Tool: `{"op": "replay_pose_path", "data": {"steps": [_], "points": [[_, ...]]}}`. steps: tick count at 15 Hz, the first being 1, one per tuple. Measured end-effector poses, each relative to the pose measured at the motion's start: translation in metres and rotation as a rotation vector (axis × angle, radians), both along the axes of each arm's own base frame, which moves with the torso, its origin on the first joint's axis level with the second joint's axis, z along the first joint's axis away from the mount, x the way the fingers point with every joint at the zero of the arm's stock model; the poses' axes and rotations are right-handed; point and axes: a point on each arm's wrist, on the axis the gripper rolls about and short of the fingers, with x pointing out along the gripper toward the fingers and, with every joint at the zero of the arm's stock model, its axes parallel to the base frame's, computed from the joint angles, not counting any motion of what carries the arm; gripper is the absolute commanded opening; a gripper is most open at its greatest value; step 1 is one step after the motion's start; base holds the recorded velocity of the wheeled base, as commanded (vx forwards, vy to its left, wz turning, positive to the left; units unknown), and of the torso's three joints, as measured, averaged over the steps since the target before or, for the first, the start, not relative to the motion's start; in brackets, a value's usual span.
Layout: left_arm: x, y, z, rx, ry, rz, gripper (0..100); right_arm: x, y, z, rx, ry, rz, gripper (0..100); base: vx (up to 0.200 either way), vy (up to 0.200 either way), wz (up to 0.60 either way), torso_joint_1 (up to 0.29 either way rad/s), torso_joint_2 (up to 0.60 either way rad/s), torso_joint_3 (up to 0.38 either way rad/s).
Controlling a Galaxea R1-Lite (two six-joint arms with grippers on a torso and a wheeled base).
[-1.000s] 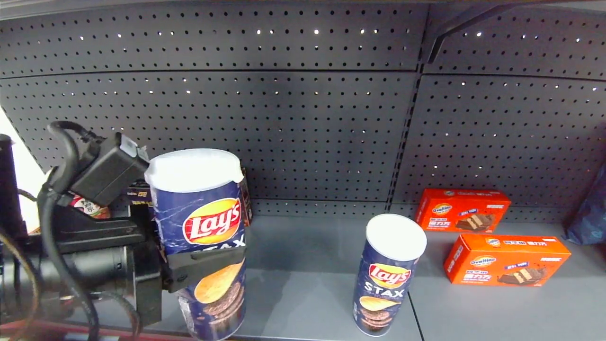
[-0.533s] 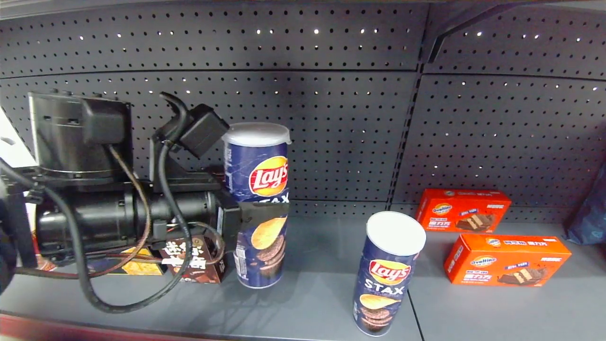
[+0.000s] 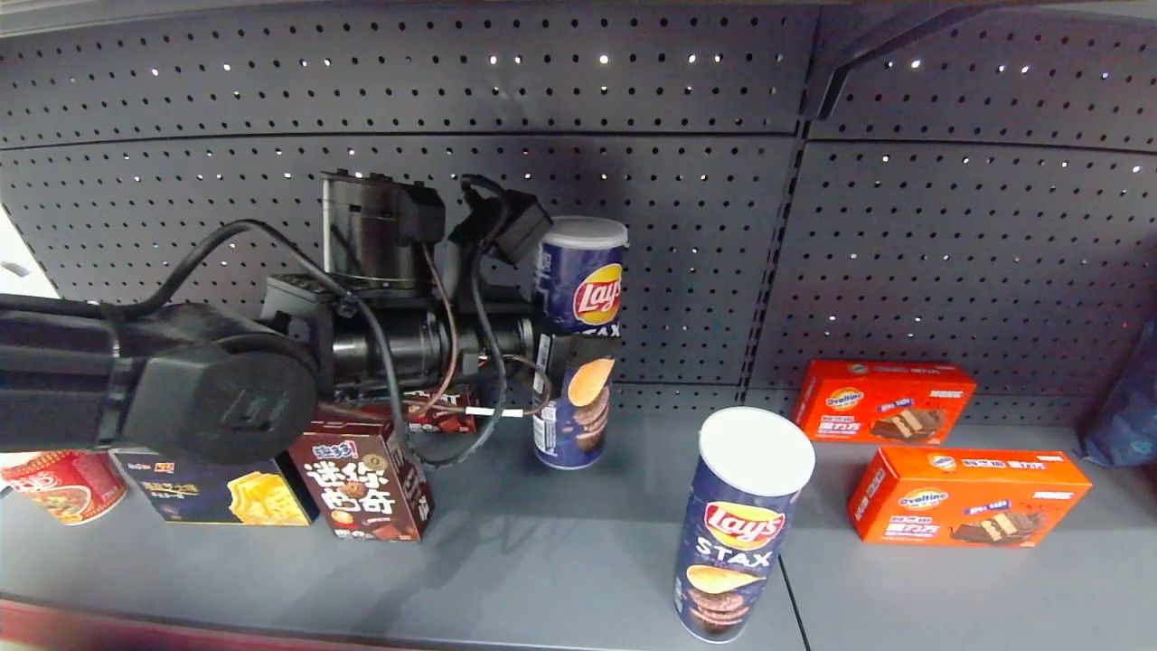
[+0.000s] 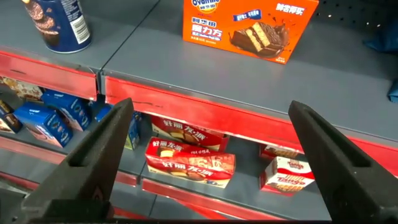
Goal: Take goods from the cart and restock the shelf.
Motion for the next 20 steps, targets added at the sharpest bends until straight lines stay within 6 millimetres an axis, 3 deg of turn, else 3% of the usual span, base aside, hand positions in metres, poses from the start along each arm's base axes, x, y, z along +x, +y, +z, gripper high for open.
{"op": "replay_pose_path", "data": {"steps": [3,6,12,20], "points": [[0.029,-0.013,-0.002,-0.04,-0.074,0.005,0,0.0,0.0,0.0,-0.003,0.0,0.0,100,0.0,0.0,0.0,0.0,0.0,0.0],[0.047,-0.027,-0.022,-0.039,-0.089,-0.012,0,0.0,0.0,0.0,-0.004,0.0,0.001,100,0.0,0.0,0.0,0.0,0.0,0.0],[0.056,-0.064,-0.063,-0.057,-0.119,-0.124,0,0.0,0.0,0.0,-0.01,-0.001,0.002,100,0.0,0.0,0.0,0.0,0.0,0.0],[0.061,-0.072,-0.086,-0.045,-0.087,-0.156,0,0.0,0.0,0.0,-0.015,-0.001,0.003,100,0.0,0.0,0.0,0.0,0.0,0.0]]}}
